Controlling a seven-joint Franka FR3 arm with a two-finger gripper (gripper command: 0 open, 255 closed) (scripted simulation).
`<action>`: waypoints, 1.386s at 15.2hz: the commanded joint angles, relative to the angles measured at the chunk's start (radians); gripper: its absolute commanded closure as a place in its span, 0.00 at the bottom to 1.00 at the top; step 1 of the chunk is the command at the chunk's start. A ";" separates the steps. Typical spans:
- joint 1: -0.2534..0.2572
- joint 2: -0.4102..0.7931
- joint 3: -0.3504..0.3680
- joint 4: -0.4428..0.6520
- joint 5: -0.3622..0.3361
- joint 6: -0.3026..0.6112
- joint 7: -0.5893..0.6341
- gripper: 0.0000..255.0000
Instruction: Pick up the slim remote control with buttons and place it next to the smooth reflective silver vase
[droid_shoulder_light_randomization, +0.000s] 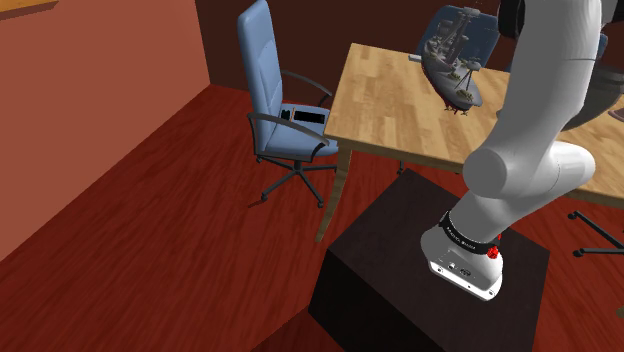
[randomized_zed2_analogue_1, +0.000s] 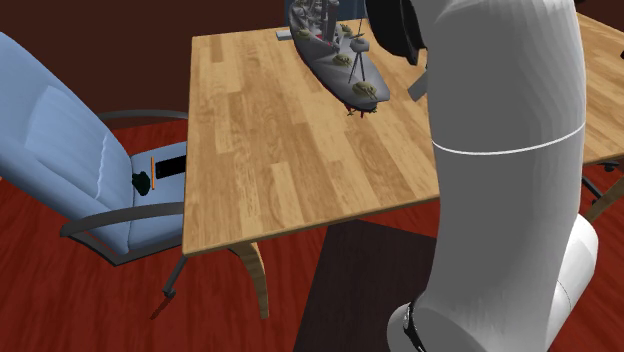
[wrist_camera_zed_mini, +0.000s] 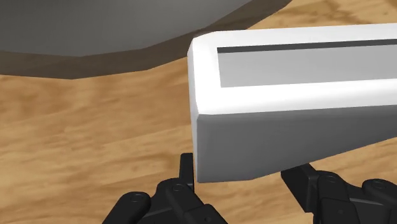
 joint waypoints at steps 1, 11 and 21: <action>-0.004 0.011 0.009 -0.016 0.011 0.022 -0.007 1.00; -0.030 0.069 0.058 -0.069 0.071 0.115 -0.042 1.00; -0.040 0.074 0.060 -0.066 0.076 0.115 -0.051 0.00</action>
